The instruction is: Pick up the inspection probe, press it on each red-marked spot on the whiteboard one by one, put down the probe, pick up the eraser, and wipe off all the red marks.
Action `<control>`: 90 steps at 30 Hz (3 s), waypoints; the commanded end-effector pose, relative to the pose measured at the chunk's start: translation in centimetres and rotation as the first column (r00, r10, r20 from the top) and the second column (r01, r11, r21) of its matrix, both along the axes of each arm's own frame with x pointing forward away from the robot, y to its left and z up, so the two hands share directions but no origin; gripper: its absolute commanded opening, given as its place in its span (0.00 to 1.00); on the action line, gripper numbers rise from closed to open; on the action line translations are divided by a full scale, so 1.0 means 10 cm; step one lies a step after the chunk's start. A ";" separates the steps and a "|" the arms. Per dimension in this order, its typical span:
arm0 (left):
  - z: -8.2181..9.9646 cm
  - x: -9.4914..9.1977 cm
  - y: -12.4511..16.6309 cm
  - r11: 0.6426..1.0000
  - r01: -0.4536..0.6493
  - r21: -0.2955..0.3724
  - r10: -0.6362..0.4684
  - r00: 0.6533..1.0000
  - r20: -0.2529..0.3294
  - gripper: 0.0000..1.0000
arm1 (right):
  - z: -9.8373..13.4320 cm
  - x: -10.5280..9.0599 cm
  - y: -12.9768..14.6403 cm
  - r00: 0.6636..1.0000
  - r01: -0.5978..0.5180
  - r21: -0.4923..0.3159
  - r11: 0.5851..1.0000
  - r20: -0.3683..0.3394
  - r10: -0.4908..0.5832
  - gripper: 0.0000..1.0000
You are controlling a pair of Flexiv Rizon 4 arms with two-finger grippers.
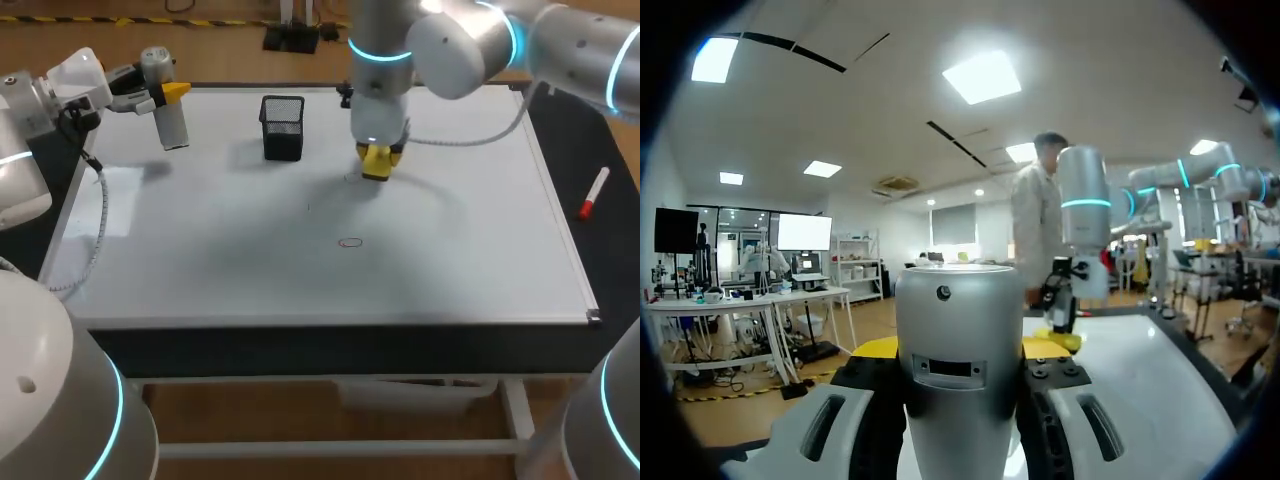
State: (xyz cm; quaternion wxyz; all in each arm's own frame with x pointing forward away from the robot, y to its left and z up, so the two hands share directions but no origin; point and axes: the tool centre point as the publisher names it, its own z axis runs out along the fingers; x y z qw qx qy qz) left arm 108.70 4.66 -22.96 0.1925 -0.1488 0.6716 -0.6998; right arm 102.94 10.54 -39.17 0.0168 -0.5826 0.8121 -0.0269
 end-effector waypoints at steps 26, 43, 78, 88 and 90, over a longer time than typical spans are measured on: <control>0.01 0.00 -0.01 1.000 -0.004 0.000 0.004 1.000 0.003 0.00 | 0.13 0.12 -1.35 0.949 0.311 0.069 0.948 0.023 -0.314 0.00; 0.01 0.00 -0.01 1.000 -0.004 0.000 0.004 1.000 0.003 0.00 | 0.09 0.05 -1.79 0.911 0.411 0.080 0.908 0.007 -0.413 0.00; -0.01 -0.35 -0.84 0.977 0.208 -0.034 -0.209 0.977 -0.039 0.00 | 0.10 0.05 -1.82 0.900 0.434 0.097 0.895 0.004 -0.437 0.00; 0.01 -0.51 -1.22 0.975 0.220 -0.044 -0.222 0.974 -0.054 0.00 | 0.10 0.05 -1.82 0.900 0.434 0.097 0.895 0.004 -0.437 0.00; 0.02 -0.55 -1.28 0.974 0.221 -0.044 -0.223 0.973 -0.055 0.00 | 0.10 0.05 -1.82 0.900 0.434 0.097 0.895 0.004 -0.437 0.00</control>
